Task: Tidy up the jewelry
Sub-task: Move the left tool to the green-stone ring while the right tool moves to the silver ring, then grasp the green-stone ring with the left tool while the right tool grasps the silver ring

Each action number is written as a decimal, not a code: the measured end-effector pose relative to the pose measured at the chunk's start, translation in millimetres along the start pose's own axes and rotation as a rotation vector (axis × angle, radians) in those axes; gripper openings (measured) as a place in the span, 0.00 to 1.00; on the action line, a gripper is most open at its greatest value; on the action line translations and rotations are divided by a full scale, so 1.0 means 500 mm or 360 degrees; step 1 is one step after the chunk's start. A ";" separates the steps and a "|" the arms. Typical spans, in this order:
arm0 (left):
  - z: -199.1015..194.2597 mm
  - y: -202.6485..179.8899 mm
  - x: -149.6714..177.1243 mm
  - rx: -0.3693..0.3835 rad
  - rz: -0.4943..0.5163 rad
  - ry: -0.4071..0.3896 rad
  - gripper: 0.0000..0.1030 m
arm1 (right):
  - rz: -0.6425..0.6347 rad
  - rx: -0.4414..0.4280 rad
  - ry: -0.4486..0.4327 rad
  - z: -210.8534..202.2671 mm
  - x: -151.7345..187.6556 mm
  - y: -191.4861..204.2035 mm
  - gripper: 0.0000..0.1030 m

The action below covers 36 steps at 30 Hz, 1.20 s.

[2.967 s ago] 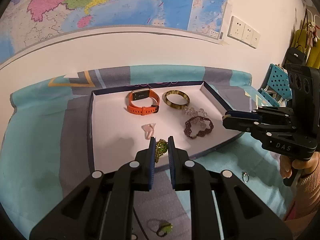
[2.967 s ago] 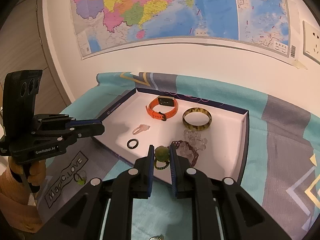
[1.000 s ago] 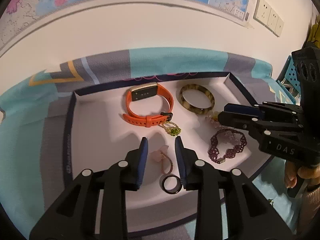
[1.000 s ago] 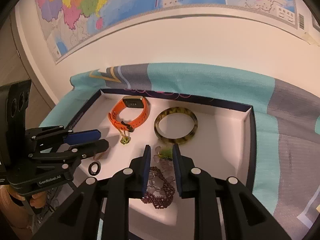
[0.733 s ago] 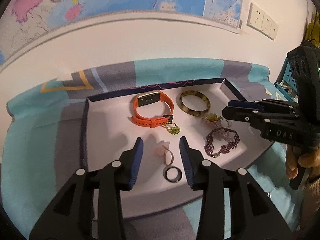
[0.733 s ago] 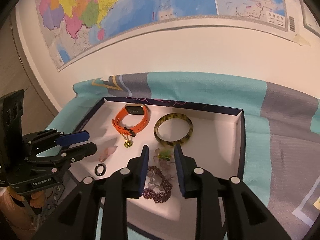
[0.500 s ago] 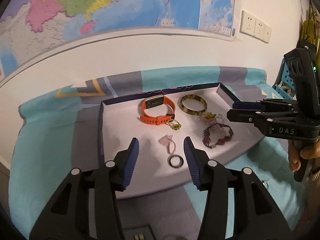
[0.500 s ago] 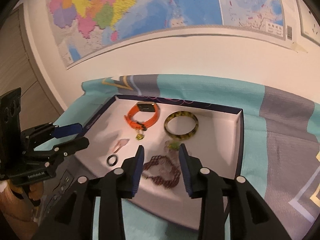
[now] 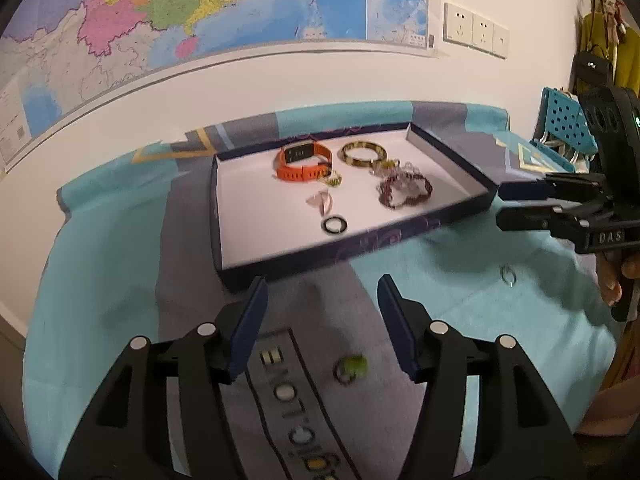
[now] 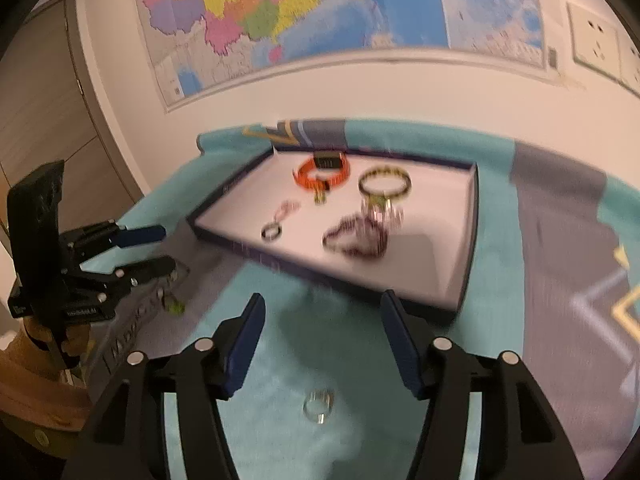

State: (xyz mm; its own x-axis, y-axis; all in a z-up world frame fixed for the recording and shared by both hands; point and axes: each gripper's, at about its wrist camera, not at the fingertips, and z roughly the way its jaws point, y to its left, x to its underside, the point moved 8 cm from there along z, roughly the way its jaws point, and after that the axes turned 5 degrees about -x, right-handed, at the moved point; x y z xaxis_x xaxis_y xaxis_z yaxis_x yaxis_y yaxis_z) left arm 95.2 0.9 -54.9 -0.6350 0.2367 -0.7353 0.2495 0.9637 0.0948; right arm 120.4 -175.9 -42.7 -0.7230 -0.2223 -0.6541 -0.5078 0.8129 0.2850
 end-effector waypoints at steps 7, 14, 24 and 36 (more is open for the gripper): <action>-0.014 -0.018 0.048 0.0039 -0.0001 0.0063 0.55 | 0.0028 0.0054 0.0092 0.001 0.080 0.008 0.56; -0.012 -0.029 0.089 0.0070 -0.0004 0.0131 0.55 | -0.0034 0.0089 0.0155 0.017 0.114 0.034 0.55; 0.016 -0.035 0.105 0.0114 -0.0038 0.0213 0.39 | -0.0047 0.0128 0.0151 0.018 0.118 0.038 0.55; 0.027 -0.043 0.102 0.0143 -0.0038 0.0233 0.19 | -0.0038 0.0126 0.0143 0.018 0.117 0.037 0.55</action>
State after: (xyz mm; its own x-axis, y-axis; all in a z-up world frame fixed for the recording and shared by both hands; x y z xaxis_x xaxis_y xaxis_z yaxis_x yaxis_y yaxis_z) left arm 67.5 -9.6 -103.6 -0.7396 0.2356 -0.6305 0.2931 0.9560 0.0133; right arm 73.0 -169.1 -81.9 -0.7519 -0.2865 -0.5937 -0.4894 0.8460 0.2115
